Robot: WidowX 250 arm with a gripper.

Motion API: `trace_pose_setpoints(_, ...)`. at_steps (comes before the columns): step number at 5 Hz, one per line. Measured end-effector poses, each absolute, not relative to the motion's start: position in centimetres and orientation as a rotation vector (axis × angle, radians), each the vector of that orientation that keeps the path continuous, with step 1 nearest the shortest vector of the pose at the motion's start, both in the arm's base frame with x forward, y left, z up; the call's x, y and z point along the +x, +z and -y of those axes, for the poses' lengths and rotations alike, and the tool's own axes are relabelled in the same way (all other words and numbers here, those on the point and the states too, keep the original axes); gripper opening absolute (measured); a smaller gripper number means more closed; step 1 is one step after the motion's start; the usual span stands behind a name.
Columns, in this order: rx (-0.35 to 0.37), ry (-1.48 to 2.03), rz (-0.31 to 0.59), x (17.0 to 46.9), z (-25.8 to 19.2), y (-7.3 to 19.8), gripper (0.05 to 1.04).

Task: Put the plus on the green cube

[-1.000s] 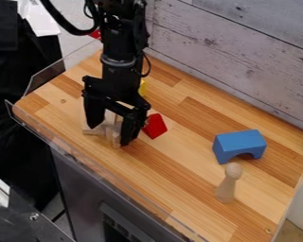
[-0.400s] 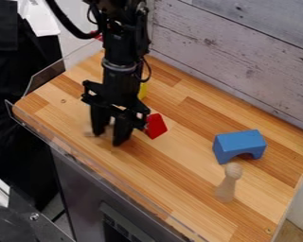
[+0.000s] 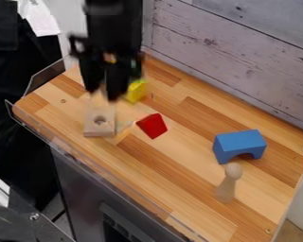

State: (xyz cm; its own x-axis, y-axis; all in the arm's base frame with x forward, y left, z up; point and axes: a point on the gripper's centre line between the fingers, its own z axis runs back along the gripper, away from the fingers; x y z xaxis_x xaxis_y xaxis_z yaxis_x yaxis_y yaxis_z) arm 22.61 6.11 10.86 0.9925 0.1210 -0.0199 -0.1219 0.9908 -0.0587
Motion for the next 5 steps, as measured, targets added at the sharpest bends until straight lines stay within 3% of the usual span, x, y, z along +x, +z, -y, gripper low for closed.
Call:
trace_pose_setpoints(1, -0.031, 0.158, 0.077, 23.8, -7.5, 15.7, 0.433)
trace_pose_setpoints(2, -0.029, 0.157, 0.081, 25.5, -8.2, 16.1, 0.433)
trace_pose_setpoints(5, -0.046, 0.147, -0.045, 28.7, -9.1, 10.5, 0.433)
